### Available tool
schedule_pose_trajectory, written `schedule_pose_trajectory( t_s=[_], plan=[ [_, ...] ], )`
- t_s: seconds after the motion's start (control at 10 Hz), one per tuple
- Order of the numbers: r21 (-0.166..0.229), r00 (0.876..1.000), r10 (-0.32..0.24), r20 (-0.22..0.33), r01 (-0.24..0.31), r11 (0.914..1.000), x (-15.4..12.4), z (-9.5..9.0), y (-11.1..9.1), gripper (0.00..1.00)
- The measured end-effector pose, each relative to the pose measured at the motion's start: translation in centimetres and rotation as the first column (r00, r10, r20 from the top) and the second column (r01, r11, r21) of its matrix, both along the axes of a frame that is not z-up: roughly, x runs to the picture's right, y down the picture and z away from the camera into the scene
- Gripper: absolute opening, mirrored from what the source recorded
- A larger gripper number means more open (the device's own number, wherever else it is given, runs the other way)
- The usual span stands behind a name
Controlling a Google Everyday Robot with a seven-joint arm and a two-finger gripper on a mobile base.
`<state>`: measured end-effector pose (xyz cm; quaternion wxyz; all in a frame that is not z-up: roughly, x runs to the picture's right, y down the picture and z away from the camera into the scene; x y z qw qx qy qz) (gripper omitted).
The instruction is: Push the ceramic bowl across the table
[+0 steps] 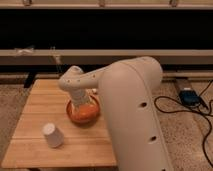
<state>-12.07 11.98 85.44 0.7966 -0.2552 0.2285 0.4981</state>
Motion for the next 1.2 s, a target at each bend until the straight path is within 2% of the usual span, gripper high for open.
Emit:
schedule_pose_trajectory(
  t_s=[0.3,0.6,1.2],
  plan=[
    [-0.003,1.000,-0.007,-0.014,0.007,1.0000,0.7,2.7,-0.8,0.80],
    [-0.008,1.000,-0.004,-0.001,0.004,1.0000,-0.2,4.5,-1.0,0.80],
    [0.004,0.997,0.004,0.071,-0.004,1.0000,-3.5,6.4,-3.1,0.80]
  ],
)
